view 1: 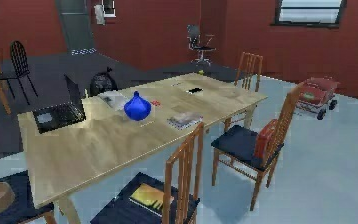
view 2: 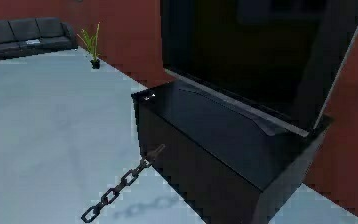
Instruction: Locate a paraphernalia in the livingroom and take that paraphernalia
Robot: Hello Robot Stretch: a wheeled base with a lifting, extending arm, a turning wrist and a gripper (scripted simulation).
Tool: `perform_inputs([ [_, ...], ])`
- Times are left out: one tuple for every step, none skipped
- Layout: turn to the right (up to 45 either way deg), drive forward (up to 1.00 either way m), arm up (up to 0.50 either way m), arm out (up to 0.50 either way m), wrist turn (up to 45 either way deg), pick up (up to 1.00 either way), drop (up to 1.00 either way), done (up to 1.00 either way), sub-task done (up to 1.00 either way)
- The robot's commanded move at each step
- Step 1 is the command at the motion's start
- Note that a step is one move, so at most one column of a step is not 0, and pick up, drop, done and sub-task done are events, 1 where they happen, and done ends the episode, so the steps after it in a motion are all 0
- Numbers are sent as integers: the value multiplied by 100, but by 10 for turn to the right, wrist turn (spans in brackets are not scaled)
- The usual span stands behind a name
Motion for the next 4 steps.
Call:
perform_inputs([
  [-450, 0, 0, 0, 0, 0, 0, 0, 0],
  [-150, 0, 0, 0, 0, 0, 0, 0, 0],
  [450, 0, 0, 0, 0, 0, 0, 0, 0],
  [450, 0, 0, 0, 0, 0, 0, 0, 0],
])
